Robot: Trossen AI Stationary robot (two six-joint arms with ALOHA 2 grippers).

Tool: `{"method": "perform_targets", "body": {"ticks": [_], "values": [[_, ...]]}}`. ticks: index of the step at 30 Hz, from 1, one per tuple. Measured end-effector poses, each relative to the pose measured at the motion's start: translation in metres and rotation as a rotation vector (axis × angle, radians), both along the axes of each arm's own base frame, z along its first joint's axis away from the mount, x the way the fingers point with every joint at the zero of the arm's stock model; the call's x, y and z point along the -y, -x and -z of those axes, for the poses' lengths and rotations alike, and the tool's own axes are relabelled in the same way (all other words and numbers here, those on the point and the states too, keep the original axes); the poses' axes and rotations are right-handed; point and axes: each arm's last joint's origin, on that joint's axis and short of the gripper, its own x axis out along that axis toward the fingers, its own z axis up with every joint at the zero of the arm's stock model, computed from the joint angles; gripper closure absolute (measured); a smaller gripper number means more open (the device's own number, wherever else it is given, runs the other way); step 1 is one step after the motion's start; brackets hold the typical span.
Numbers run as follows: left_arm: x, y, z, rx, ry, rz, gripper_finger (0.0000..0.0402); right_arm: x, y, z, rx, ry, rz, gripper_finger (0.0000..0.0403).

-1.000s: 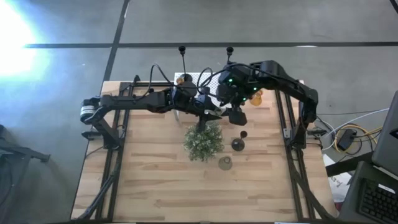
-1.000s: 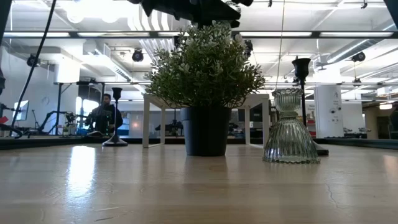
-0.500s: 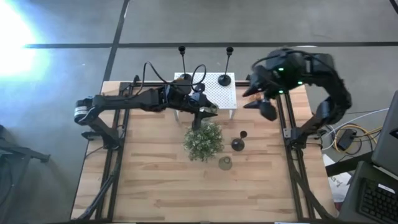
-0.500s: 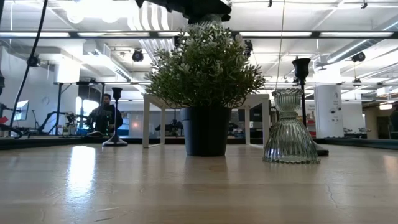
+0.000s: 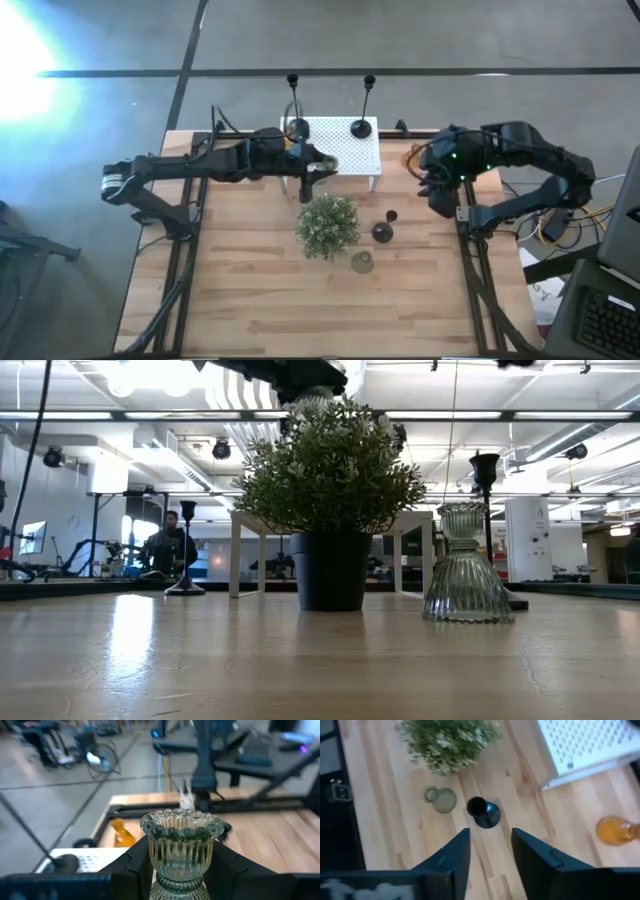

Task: Pick & Place candle stick holders
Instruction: Put the bottom green glass candle holder on the shelf

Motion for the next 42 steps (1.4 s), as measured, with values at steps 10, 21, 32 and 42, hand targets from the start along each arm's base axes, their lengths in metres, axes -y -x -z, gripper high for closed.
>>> {"method": "perform_targets", "body": {"ticks": [10, 21, 32, 42], "values": [[-0.003, 0.008, -0.002, 0.115, -0.001, -0.147, 0.0269, -0.001, 0.029, 0.068, 0.056, -0.039, 0.233, 0.0388], [-0.016, -0.020, 0.011, 0.265, -0.003, -0.396, 0.0269, 0.008, 0.036, 0.133, -0.003, 0.194, 0.475, 0.0390], [-0.031, -0.051, 0.046, 0.376, 0.001, -0.683, 0.0269, 0.012, 0.035, 0.145, -0.012, 0.358, 0.540, 0.0390], [-0.044, -0.090, 0.065, 0.326, -0.039, -0.866, 0.0269, 0.014, 0.036, 0.144, -0.009, 0.443, 0.563, 0.0390]]}}
